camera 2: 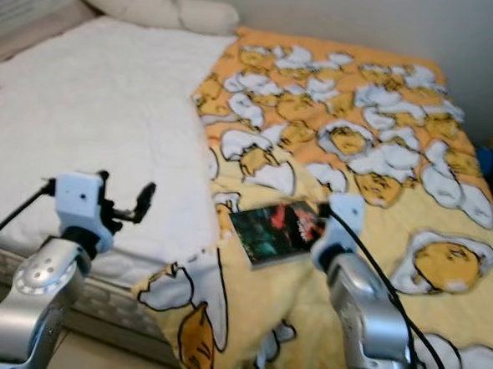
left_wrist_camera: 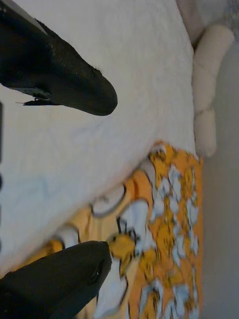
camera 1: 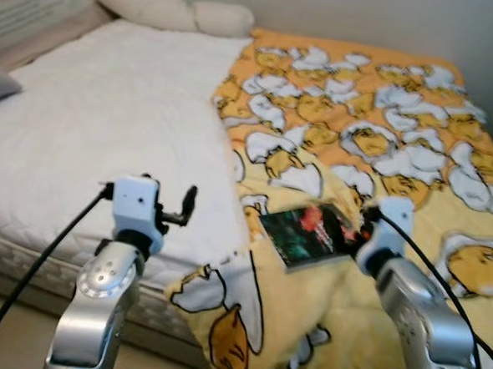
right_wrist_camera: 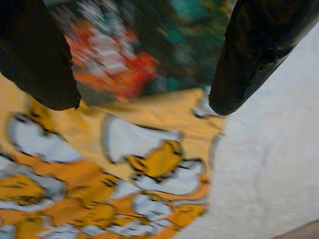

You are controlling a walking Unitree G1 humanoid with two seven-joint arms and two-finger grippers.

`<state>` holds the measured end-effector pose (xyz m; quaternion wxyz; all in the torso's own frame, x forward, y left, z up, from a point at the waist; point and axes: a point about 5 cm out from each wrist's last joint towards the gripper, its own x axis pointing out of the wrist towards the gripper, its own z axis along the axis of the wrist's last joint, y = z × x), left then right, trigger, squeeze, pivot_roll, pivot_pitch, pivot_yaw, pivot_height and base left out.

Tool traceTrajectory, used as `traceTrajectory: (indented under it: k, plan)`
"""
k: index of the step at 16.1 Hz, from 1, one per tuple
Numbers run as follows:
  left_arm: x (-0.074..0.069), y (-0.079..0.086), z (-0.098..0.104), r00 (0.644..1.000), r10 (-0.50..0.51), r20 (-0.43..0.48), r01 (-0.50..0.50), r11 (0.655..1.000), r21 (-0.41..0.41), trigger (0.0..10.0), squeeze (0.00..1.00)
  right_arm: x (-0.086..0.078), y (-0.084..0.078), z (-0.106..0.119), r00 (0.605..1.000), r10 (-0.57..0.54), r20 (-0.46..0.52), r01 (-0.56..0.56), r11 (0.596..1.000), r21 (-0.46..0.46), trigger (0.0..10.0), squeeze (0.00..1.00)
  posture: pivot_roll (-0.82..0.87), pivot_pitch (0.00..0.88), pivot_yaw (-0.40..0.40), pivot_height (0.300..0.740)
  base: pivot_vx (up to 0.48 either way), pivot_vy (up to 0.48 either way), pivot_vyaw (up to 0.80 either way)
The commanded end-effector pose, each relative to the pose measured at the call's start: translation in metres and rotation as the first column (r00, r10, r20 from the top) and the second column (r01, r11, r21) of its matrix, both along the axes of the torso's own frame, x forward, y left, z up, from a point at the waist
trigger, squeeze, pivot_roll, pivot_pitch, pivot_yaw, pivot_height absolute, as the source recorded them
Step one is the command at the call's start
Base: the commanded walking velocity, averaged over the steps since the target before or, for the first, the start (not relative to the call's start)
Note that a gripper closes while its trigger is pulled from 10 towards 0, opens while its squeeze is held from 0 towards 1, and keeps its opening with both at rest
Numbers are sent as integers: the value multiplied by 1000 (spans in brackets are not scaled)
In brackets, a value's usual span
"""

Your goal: Clean up the room

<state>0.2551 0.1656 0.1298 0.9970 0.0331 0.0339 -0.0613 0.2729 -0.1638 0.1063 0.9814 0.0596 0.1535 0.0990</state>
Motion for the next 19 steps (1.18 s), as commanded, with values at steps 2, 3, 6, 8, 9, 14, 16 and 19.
traceTrajectory:
  k: [2,3,6,8,9,14,16,19]
  plan:
    - [-2,4,-1,1000,3,-12,-2,1000,12,10000,1000,-1,6,0,999,29,-45,-30,999,-14,10000,1000,-97,73,-24,740,362,0,0]
    - [-2,3,-3,999,-25,-26,25,1000,2,10000,1000,-1,5,-1,997,21,-68,-23,999,-34,10000,1000,-98,78,-24,740,0,0,0]
    - [-3,-2,-4,994,-100,-50,101,994,35,10000,827,-4,-6,-11,975,-10,-222,-9,997,-83,10000,318,-96,90,-32,740,0,0,0]
    - [-4,-4,-5,986,-151,-66,154,987,40,10000,412,-8,-9,-11,946,-27,-324,23,1000,-14,10000,0,-99,97,-27,740,0,0,0]
    - [-4,-5,-5,982,-177,-70,180,983,40,10000,353,-9,-11,-10,934,-37,-355,36,999,-8,10000,0,-96,100,-22,740,0,0,0]
    - [0,-16,-6,899,-405,-166,417,908,46,10000,0,-18,-31,-13,827,-58,-559,158,979,132,10000,0,-98,114,-11,740,0,0,0]
    - [2,-18,-5,880,-441,-173,453,891,36,10000,0,-19,-35,-16,809,-71,-583,187,972,141,10000,0,-103,114,-10,740,0,0,0]
    - [6,-19,-5,860,-476,-186,488,872,26,10000,0,-9,-32,-14,821,-48,-569,265,915,304,10000,0,-102,106,-1,740,0,0,0]
